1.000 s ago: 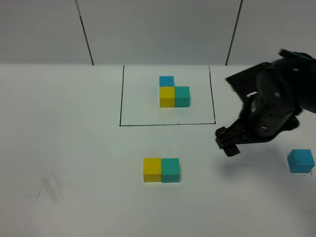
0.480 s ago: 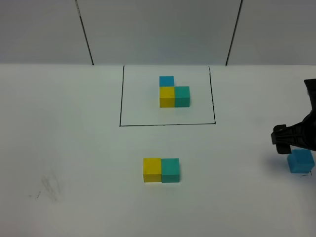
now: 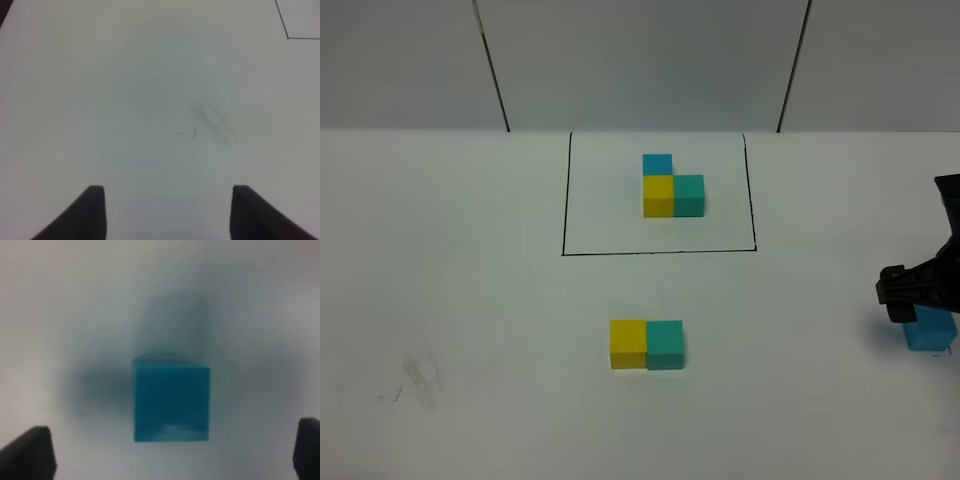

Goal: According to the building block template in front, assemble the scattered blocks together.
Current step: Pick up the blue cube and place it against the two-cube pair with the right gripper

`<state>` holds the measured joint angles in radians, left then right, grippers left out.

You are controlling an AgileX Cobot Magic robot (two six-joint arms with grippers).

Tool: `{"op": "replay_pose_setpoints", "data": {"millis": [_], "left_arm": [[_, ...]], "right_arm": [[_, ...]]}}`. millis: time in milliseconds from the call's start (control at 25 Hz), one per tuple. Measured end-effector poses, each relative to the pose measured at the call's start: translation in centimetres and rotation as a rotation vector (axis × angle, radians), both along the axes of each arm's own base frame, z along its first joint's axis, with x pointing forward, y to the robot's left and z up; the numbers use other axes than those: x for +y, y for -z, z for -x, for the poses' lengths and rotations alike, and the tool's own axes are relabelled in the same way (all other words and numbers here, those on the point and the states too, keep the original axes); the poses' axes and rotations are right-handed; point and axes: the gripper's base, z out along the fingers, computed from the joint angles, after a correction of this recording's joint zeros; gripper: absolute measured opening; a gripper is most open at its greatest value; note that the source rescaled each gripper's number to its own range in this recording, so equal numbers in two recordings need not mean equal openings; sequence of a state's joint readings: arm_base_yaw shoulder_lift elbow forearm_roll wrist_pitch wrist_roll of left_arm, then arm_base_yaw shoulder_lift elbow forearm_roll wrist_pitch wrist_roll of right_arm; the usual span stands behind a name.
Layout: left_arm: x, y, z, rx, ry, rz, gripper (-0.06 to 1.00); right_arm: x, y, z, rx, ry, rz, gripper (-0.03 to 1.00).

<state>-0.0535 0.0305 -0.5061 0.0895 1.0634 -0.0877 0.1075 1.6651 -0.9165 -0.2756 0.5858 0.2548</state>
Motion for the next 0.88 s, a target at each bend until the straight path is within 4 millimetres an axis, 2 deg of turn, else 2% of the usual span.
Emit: {"op": "replay_pose_setpoints", "data": {"millis": [320,880], "left_arm": [[0.0,0.0,0.0,0.0,0.0,0.0,0.2],[0.0,0.0,0.0,-0.001,0.0,0.0,0.2]], "right_arm": [[0.1,2.4,-0.7,0.039,-0.016,0.005,0.91],[-0.7,4.6,-1.4,0.067,-0.029,0.01,0.83]]}}
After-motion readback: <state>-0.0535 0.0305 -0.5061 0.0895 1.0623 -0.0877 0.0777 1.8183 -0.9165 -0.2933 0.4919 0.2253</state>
